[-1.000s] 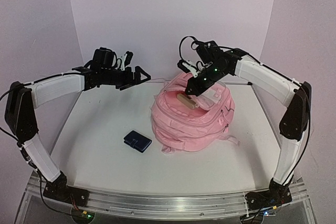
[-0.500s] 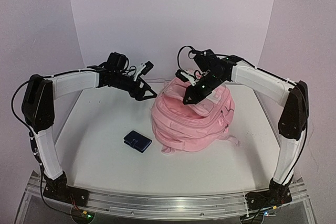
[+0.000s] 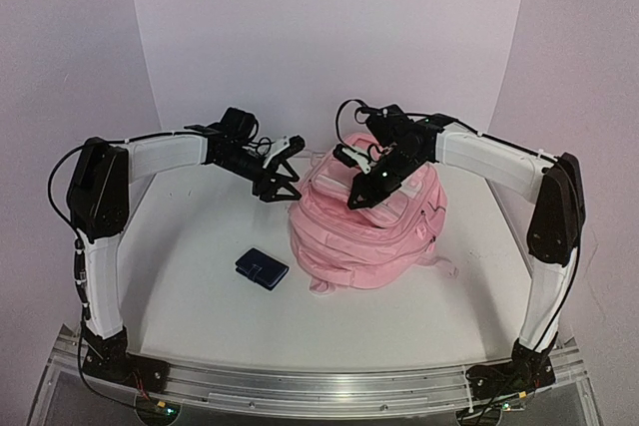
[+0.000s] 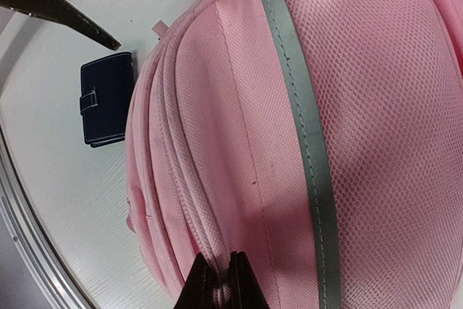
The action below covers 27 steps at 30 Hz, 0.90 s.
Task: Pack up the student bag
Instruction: Zip the student bag at the center of the board.
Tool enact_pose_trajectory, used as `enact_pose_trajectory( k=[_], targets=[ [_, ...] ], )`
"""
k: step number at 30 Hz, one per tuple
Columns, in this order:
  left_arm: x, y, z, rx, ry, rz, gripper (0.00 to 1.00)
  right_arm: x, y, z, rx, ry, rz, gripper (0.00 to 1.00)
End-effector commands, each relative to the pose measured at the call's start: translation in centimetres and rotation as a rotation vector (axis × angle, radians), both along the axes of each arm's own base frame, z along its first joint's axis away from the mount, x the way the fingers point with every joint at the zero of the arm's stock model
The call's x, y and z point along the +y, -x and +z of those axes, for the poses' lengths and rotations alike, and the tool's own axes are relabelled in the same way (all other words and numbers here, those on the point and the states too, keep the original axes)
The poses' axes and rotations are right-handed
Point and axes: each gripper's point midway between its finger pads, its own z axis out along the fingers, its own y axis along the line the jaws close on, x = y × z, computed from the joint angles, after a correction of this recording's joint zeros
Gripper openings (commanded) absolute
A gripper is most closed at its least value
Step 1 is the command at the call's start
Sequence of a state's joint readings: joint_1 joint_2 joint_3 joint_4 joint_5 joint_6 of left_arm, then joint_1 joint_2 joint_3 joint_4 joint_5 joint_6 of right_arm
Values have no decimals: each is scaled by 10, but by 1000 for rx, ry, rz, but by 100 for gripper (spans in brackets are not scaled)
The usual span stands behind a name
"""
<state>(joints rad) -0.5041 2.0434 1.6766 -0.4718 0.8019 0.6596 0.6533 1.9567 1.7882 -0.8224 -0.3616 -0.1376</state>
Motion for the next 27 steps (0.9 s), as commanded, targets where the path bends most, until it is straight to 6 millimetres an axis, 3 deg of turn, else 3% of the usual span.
enact_pose_trajectory(
  k=[1, 11, 16, 27],
  targets=[
    [-13, -9, 19, -98, 62, -78, 66, -16, 1, -20, 42, 81, -41, 4],
    [-25, -16, 14, -106, 99, -128, 51, -19, 2, -20, 37, 88, -44, 4],
    [-28, -15, 14, -112, 122, -148, 52, -17, 1, -20, 38, 86, -45, 3],
    [-34, -13, 7, -79, 141, -198, 45, -18, 0, -20, 33, 90, -49, 3]
  ],
)
